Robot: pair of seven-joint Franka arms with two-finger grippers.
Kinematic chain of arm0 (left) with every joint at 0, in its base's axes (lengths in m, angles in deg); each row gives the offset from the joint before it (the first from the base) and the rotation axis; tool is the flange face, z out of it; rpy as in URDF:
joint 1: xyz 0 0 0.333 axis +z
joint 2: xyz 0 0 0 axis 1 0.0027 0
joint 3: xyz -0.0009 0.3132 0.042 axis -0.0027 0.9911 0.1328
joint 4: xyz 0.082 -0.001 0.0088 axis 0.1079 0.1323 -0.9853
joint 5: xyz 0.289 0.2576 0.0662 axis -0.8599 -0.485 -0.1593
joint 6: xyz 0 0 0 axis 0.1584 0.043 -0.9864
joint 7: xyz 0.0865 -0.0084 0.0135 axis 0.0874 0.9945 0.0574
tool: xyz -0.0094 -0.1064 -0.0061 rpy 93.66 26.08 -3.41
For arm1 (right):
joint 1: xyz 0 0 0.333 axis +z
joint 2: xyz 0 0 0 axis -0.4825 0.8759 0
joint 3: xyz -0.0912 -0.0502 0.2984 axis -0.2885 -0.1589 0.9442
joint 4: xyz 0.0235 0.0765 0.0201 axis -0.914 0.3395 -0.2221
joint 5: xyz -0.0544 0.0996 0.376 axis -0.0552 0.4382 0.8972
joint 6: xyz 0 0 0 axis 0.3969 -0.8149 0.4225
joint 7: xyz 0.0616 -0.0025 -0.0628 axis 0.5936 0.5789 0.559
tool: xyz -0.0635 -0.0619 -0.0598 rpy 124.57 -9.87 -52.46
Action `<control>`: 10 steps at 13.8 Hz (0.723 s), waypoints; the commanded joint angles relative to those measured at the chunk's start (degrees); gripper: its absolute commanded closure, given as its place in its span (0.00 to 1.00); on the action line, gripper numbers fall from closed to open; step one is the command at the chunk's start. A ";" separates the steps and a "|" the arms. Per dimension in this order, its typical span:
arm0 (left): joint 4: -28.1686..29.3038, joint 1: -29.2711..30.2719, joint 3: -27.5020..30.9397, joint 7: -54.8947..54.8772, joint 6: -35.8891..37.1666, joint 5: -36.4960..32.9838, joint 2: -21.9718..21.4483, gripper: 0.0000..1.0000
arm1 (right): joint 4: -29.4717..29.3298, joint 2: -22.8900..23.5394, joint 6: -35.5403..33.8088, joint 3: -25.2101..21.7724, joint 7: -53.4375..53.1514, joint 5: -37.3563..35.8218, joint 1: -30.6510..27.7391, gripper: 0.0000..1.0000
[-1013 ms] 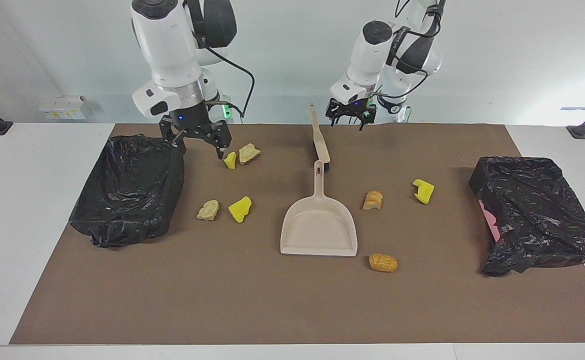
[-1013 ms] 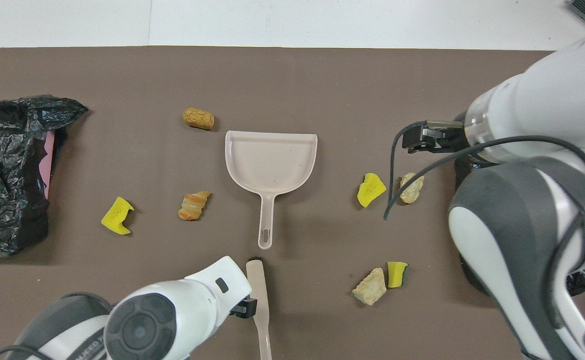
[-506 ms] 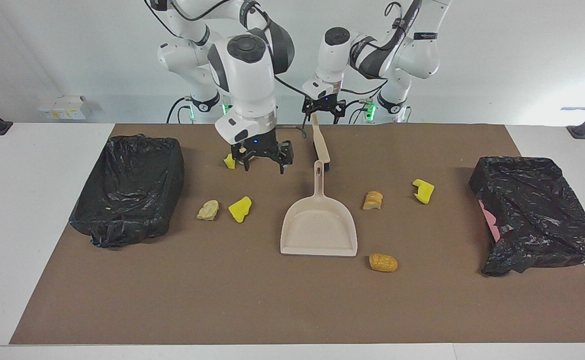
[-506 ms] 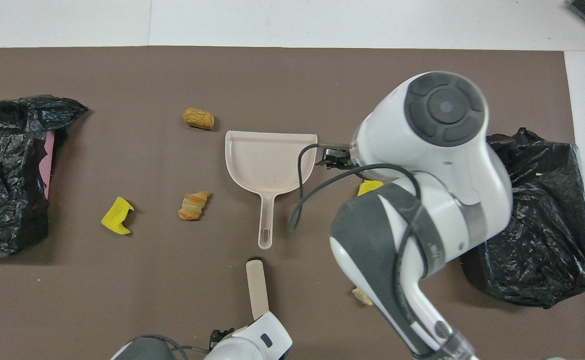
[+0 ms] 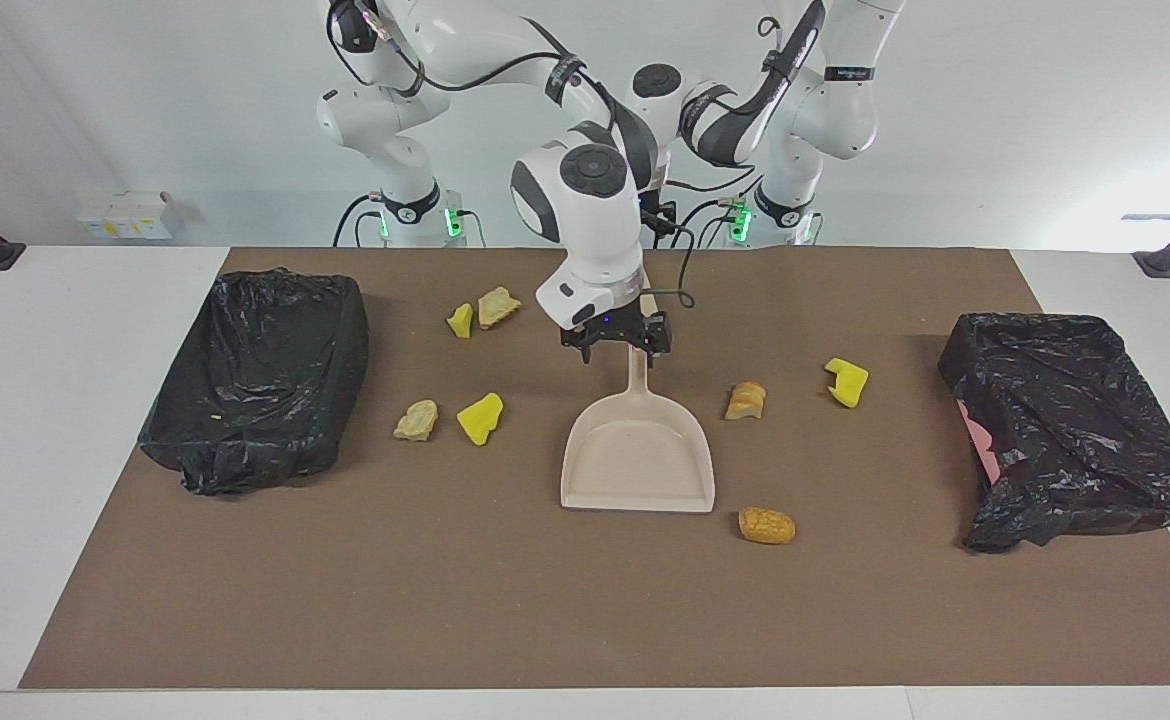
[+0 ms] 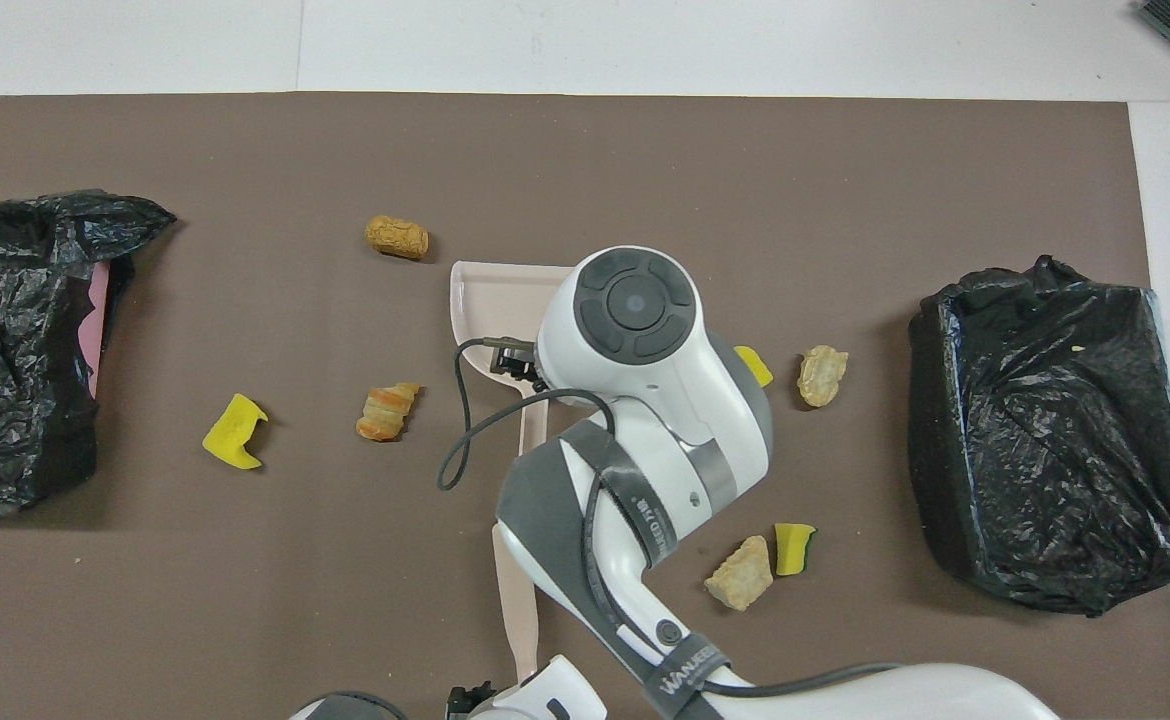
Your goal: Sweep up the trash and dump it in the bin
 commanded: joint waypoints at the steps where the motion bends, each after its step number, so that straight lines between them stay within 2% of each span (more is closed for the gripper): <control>1: 0.88 -1.12 0.82 1.04 -1.83 0.19 0.15 0.37 | 4.69 0.29 6.73 -0.12 -0.32 0.92 2.12 0.00; 3: 0.88 -0.86 0.82 0.95 -1.65 0.19 0.24 1.00 | 8.47 -0.24 9.99 -0.12 0.29 1.01 3.10 0.00; 6: 0.62 -0.33 1.08 0.60 -0.86 0.19 0.77 1.00 | 10.76 -1.38 9.83 -0.12 0.82 1.01 3.10 0.00; 7: 0.62 0.37 1.08 0.43 -0.69 0.19 0.85 1.00 | 12.25 -2.25 10.00 -0.12 0.91 1.01 3.10 0.09; 8: 0.44 1.51 1.08 0.43 0.10 0.19 0.77 1.00 | 13.05 -2.52 9.92 -0.12 1.00 1.01 3.10 0.23; 9: 0.27 2.13 1.08 0.43 0.98 0.19 0.51 1.00 | 13.15 -2.61 9.74 -0.12 1.26 1.01 3.10 0.47; 10: 0.27 2.92 1.08 0.43 2.03 0.11 -0.02 1.00 | 13.15 -2.70 9.57 -0.12 2.13 1.01 3.10 0.61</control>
